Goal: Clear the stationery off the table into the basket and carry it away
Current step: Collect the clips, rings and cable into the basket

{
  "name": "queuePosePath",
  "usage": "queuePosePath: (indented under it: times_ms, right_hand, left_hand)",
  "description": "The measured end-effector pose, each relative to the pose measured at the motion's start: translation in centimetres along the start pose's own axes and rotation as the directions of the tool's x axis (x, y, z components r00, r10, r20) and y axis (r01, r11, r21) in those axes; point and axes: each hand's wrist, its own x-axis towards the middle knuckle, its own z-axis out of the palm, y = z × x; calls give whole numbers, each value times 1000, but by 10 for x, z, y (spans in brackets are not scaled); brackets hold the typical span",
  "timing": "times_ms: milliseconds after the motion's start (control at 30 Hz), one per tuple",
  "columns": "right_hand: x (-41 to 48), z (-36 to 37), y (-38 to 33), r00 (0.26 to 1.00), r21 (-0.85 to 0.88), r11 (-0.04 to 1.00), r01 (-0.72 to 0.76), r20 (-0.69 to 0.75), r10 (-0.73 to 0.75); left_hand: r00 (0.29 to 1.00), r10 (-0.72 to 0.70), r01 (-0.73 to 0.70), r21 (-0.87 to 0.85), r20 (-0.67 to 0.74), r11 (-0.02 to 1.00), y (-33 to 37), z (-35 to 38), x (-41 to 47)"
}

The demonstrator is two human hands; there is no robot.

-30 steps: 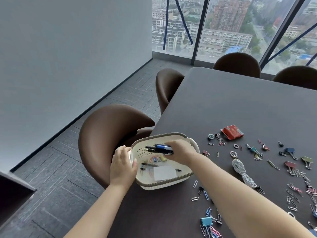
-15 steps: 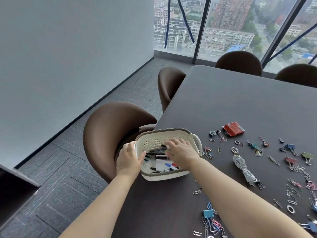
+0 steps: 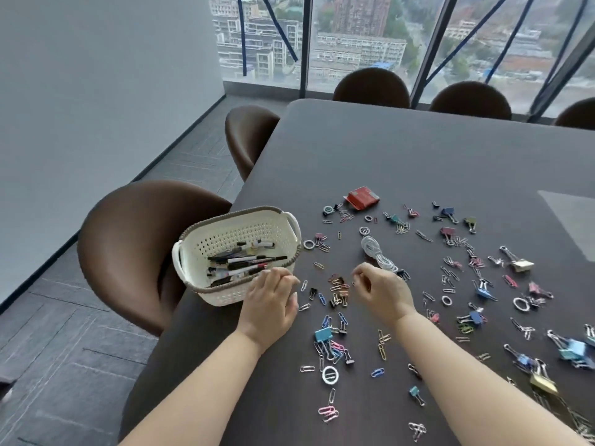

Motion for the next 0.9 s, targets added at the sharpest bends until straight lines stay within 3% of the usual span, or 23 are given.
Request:
queuePosePath:
  times_ms: [133,233,333,400,500,600,733,900]
  right_hand:
    - [-55,6,55,993,1,994,-112,24,112]
    - [-95,16,81,991,-6,991,-131,28,131]
    - [-128,25,97,987,-17,988,-156,41,157]
    - [-143,30,103,982,-48,983,-179,45,181]
    - [-159,30,110,971,-120,966,-229,40,235]
    - [-176,27,120,946,-196,928,-316,3,323]
    - [-199,18,138,894,-211,871,-443,-36,446]
    - [-228,6,158,803,-230,775,-589,-67,592]
  left_hand:
    - [952,25,-31,15,306,999,34,46,-34]
    - [813,-63,-62,193,579,979,47,71,-76]
    - [704,-115,-65,225,701,972,55,82,-105]
    - [682,-159,-33,247,714,968,61,88,-104]
    - [724,-176,-38,293,667,955,63,103,-87]
    - [684,-218,-12,310,696,951,67,114,-64]
    - [692,-94,-83,208,716,975,96,132,-46]
    - [651,68,-185,71,756,980,146,151,-49]
